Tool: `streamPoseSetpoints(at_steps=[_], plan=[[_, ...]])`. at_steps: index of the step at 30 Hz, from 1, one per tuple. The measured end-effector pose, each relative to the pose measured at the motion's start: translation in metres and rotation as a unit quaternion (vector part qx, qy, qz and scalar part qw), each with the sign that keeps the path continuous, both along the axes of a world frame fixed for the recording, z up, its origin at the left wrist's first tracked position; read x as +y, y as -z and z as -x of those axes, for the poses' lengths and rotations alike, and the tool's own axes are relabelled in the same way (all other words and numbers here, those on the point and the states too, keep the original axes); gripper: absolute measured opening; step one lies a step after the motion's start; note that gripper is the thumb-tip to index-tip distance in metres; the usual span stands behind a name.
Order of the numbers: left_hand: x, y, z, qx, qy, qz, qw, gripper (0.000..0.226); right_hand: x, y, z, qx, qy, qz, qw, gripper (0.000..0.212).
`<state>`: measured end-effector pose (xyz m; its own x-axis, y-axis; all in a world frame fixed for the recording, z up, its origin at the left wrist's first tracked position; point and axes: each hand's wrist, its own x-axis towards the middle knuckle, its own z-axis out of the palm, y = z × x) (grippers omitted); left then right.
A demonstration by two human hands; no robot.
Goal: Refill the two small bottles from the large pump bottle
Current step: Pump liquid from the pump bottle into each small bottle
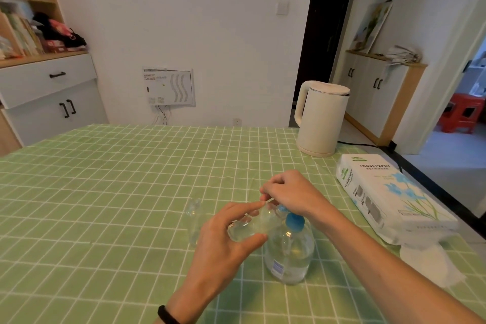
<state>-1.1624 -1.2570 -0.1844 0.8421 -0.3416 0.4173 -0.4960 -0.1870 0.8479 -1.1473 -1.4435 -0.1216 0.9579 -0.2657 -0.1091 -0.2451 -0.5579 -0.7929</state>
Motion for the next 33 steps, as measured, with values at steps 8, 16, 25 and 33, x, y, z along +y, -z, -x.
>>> streamPoseSetpoints(at_steps=[8,16,25,33], plan=[[-0.001,0.006,-0.003,0.004,0.0,-0.004,1.0,0.055,-0.001,0.014,-0.003,-0.016,0.044,-0.051,0.998,0.02],[-0.001,0.008,-0.002,0.011,0.004,-0.004,1.0,0.056,-0.001,0.016,-0.001,-0.015,0.046,-0.051,0.998,0.02],[0.0,0.007,-0.003,0.023,0.015,0.006,1.0,0.057,-0.001,0.004,-0.003,-0.019,0.025,-0.011,0.999,0.02],[-0.004,0.015,-0.004,0.033,0.015,0.028,0.999,0.056,-0.002,0.014,-0.004,-0.01,0.041,-0.047,0.998,0.02]])
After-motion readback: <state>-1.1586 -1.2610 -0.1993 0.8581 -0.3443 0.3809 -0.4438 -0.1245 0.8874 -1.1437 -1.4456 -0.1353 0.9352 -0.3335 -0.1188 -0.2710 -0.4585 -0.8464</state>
